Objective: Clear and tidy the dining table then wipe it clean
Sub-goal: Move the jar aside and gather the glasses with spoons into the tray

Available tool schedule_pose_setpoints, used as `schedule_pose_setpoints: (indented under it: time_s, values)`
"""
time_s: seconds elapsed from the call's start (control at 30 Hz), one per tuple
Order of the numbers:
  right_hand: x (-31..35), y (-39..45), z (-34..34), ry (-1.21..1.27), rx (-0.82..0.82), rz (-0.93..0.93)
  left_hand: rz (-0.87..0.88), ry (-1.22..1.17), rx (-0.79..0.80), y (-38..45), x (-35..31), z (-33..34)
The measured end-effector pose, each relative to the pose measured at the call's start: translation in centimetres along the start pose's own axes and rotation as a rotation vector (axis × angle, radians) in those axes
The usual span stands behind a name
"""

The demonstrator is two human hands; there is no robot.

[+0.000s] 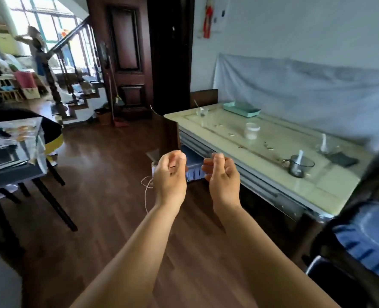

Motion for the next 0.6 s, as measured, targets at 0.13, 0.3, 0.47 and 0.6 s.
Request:
schedule_pose_setpoints:
  time_s: [0.13, 0.3, 0.47, 0.6]
  values:
    - [-1.4, 2.8, -1.3, -0.044, -0.092, 0.002, -0.010, -0.018, 0.117, 2.1, 0.3, 3.1]
    - [-3.8, 7.1, -1.2, -0.006, -0.167, 0.033, 0.014, 0.017, 0.213, 6.2, 0.6, 6.6]
    - [-7.1, 15.3, -1.1, 0.029, -0.205, 0.040, 0.037, 0.026, 0.289, 13.0, 0.8, 13.4]
    - [-10.3, 24.2, -2.1, 0.033, -0.230, 0.016, 0.028, 0.040, 0.349, 18.6, 1.6, 20.7]
Point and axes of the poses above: each hand's wrist, its own y-axis towards the middle knuckle, its own z-axis out of the palm, x = y × z, the point moved 5 cm from there along y, towards the middle knuckle, and after that the axes turned 10 degrees about -z, right-handed, at the moved point
